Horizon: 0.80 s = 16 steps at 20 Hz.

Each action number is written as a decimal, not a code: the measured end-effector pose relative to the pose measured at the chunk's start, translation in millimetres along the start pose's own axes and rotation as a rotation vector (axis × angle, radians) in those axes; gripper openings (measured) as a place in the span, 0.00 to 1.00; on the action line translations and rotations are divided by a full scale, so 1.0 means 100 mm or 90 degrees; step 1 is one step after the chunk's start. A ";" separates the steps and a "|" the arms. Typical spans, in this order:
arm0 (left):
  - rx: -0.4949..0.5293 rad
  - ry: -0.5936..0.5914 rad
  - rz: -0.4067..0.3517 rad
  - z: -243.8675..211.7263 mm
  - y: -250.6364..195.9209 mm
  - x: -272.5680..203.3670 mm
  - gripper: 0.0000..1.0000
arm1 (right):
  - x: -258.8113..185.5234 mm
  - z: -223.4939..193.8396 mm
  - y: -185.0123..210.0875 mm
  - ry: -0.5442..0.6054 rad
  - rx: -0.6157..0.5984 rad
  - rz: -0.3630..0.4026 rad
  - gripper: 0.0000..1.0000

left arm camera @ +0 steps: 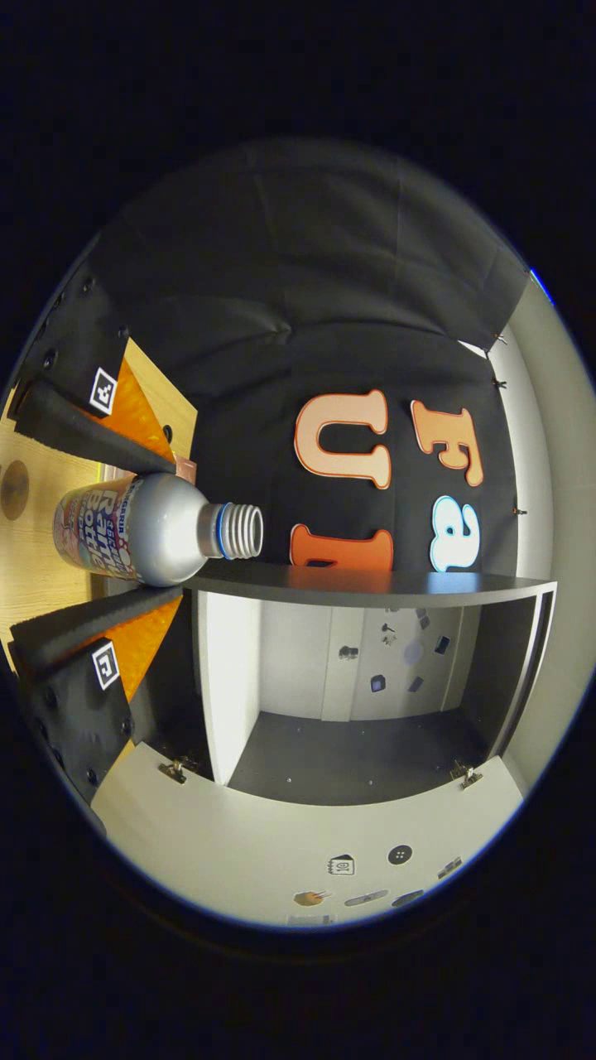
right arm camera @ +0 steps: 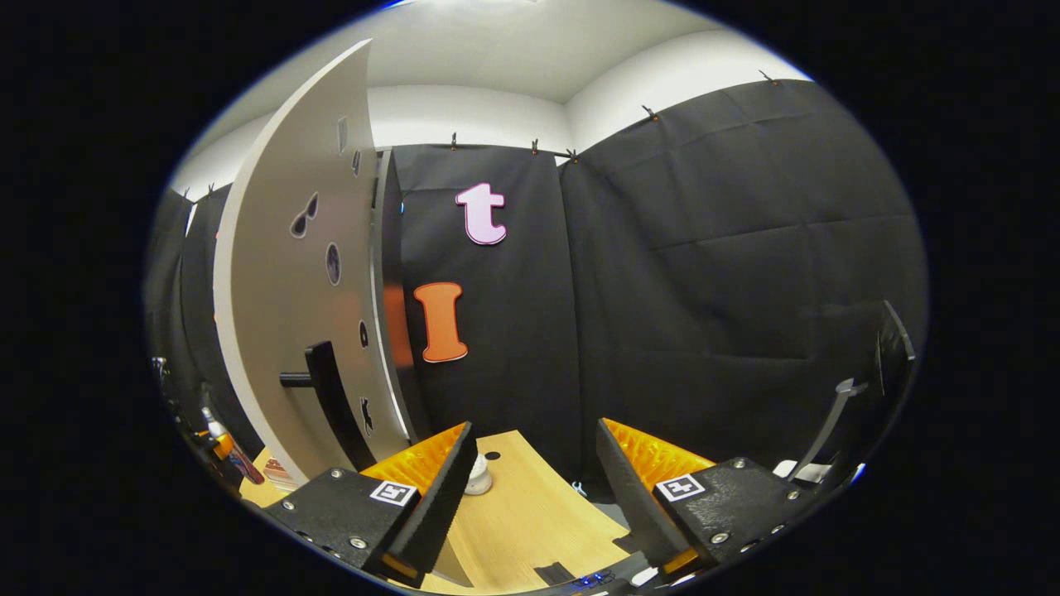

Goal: Open the cabinet door with the right hand, grasp the bottle in the cabinet with the left hand and place it on the coaster, then close the cabinet door with the right hand.

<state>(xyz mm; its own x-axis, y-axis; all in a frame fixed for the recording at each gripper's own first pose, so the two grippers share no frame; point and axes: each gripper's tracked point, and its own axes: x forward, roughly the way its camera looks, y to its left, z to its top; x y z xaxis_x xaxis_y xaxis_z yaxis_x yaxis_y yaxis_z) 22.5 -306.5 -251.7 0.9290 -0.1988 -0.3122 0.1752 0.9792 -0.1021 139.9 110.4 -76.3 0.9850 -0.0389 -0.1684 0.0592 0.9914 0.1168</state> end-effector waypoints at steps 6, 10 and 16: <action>0.014 0.038 0.020 -0.78 0.19 -0.13 0.84 | -0.01 -0.01 -0.03 -0.001 -0.007 -0.005 0.90; 0.045 0.077 0.033 -1.32 0.24 -0.16 0.84 | -0.05 -0.02 -0.05 0.010 -0.014 -0.011 0.95; 0.036 0.106 0.038 -1.78 0.27 -0.16 0.84 | -0.10 -0.05 -0.12 0.025 -0.038 -0.027 0.90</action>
<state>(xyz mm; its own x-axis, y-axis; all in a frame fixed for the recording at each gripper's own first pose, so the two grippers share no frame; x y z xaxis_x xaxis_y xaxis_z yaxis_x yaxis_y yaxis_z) -46.0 -283.6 -417.9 0.8723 -0.1400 -0.4684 0.1440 0.9892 -0.0275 128.1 99.7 -81.2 0.9746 -0.0771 -0.2102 0.0897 0.9947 0.0511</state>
